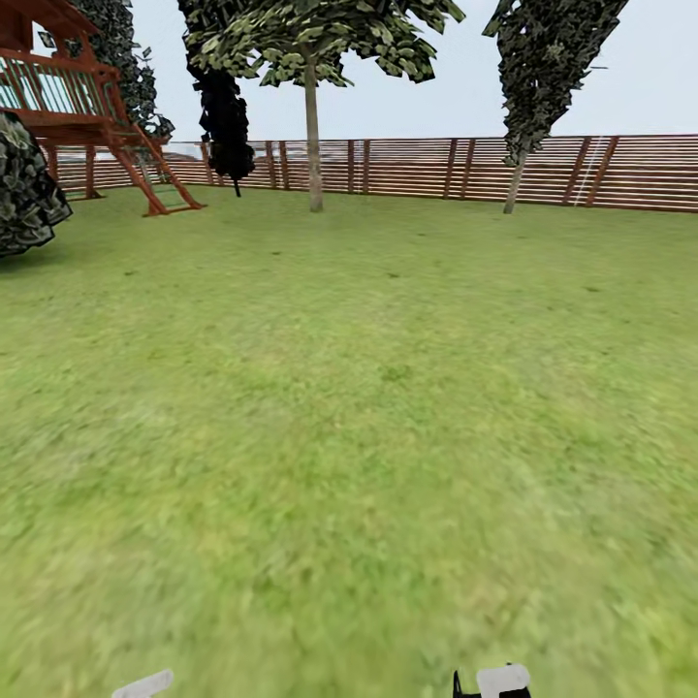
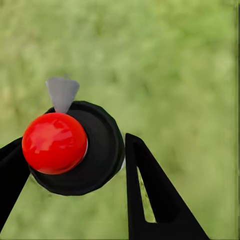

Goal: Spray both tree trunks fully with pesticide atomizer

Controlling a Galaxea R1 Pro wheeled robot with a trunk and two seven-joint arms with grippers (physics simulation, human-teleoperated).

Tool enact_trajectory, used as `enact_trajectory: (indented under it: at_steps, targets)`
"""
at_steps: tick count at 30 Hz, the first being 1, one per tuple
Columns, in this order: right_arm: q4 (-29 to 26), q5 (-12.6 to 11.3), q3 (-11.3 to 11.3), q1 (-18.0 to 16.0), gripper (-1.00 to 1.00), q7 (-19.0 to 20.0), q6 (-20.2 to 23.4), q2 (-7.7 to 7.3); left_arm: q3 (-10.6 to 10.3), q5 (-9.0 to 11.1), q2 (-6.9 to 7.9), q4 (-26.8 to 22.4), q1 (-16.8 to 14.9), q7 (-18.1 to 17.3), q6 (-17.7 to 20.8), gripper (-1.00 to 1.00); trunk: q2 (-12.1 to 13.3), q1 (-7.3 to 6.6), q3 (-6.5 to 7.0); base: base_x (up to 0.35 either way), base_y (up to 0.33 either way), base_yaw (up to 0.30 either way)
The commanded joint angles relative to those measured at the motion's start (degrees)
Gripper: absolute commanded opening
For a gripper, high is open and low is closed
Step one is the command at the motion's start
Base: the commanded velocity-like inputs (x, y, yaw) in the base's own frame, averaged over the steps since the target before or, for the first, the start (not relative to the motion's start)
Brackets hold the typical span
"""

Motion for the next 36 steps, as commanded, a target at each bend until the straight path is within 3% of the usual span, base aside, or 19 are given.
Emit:
enact_trajectory:
  at_steps: [1,36]
  targets:
    - [0.1,0.6,-0.4,0.0,1.0,-0.3,-0.1,0.01,-0.2,0.5,-0.02,0.1,0.0,0.0,-0.2,-1.0,0.0,0.03,-0.05,0.342,0.0,0.0]
    - [0.1,0.6,-0.4,0.0,1.0,-0.3,-0.1,0.01,-0.2,0.4,-0.13,0.1,0.1,0.0,-0.2,-1.0,0.0,0.03,-0.05,0.342,0.0,0.0]
